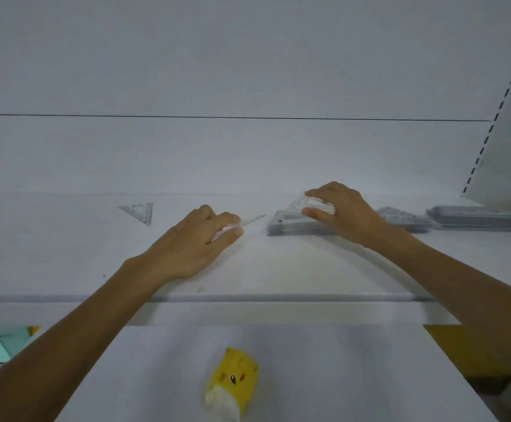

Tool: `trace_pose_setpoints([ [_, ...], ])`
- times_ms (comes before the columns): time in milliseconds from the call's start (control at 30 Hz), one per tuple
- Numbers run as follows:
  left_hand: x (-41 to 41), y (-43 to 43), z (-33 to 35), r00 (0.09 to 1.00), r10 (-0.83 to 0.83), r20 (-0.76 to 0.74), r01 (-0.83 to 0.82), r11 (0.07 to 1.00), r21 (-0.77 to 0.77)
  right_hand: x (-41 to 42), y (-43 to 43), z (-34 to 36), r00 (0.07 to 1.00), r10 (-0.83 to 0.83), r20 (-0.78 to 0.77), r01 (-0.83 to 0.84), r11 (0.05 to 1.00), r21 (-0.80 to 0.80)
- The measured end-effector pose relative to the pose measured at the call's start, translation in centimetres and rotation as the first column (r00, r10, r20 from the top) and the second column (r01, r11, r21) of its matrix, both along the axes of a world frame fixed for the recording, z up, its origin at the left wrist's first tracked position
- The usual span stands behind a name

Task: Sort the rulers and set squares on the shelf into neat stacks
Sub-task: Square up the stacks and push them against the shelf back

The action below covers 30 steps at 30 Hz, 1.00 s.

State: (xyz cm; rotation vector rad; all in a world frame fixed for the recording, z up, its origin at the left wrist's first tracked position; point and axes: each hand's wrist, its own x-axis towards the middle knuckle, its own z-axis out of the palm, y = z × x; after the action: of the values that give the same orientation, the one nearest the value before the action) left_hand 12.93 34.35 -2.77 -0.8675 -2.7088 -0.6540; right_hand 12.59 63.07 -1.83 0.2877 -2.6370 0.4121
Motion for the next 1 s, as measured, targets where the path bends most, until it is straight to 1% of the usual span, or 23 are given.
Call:
trace_pose_setpoints([
  [67,0.6,0.3,0.1,1.0,0.011,-0.012,-0.011,1.0,-0.001,-0.8,-0.2,0.1,0.999,0.048,0.025,-0.048,0.999,0.021],
  [133,1.3,0.5,0.0,1.0,0.025,-0.012,-0.025,0.998,0.056,-1.3,-0.7,0.1,0.994,0.1,0.043,-0.101,0.995,0.024],
  [233,1.6,0.7,-0.2,0.996,0.086,-0.031,-0.081,0.988,0.135,-1.9,-1.3,0.0,0.982,0.163,0.097,-0.16,0.986,-0.043],
  [300,1.6,0.7,-0.5,0.993,0.109,-0.035,-0.103,0.984,0.145,-2.3,-1.7,-0.2,0.971,0.179,0.157,-0.172,0.983,-0.058],
  [367,1.5,0.7,-0.8,0.993,0.115,-0.034,-0.109,0.985,0.137,-2.6,-1.9,-0.6,0.96,0.177,0.217,-0.177,0.984,-0.019],
  [433,1.4,0.6,-1.0,0.994,0.111,-0.019,-0.107,0.985,0.134,-2.6,-2.1,-1.1,0.956,0.164,0.242,-0.166,0.986,-0.01],
  [500,0.9,0.5,-1.1,0.994,0.11,0.004,-0.109,0.982,0.154,-2.5,-2.2,-1.2,0.961,0.155,0.227,-0.159,0.987,-0.004],
  [567,0.4,0.7,-1.0,0.993,0.115,0.018,-0.117,0.977,0.178,-2.2,-2.1,-1.2,0.972,0.132,0.195,-0.144,0.988,0.05],
  [633,-0.3,0.8,-0.8,0.992,0.123,0.014,-0.123,0.971,0.204,-1.6,-1.8,-1.1,0.987,0.114,0.115,-0.123,0.989,0.08],
  [733,-1.3,1.6,-0.2,0.994,0.107,0.03,-0.111,0.955,0.274,0.8,-1.2,-1.0,0.994,0.104,-0.03,-0.102,0.994,0.048],
  [767,-1.7,2.1,0.1,0.994,0.099,0.037,-0.105,0.951,0.292,1.8,-1.0,-1.0,0.992,0.117,-0.051,-0.116,0.993,0.007],
  [833,-2.6,3.6,0.6,0.996,0.083,0.042,-0.092,0.945,0.315,3.9,-0.8,-1.4,0.985,0.17,-0.013,-0.171,0.978,-0.119],
  [867,-3.1,4.5,0.9,0.997,0.072,0.042,-0.082,0.94,0.331,4.9,-0.8,-1.7,0.977,0.21,0.035,-0.203,0.968,-0.147],
  [900,-3.5,5.5,1.2,0.998,0.058,0.04,-0.068,0.938,0.341,5.6,-0.9,-2.1,0.966,0.247,0.074,-0.237,0.964,-0.116],
  [967,-4.2,7.6,1.7,0.999,0.029,0.024,-0.035,0.946,0.321,6.0,-1.1,-2.9,0.956,0.275,0.107,-0.277,0.961,0.009],
  [1000,-4.5,8.6,2.0,1.0,0.011,0.017,-0.016,0.953,0.302,6.0,-1.1,-2.9,0.955,0.272,0.115,-0.277,0.961,0.024],
])
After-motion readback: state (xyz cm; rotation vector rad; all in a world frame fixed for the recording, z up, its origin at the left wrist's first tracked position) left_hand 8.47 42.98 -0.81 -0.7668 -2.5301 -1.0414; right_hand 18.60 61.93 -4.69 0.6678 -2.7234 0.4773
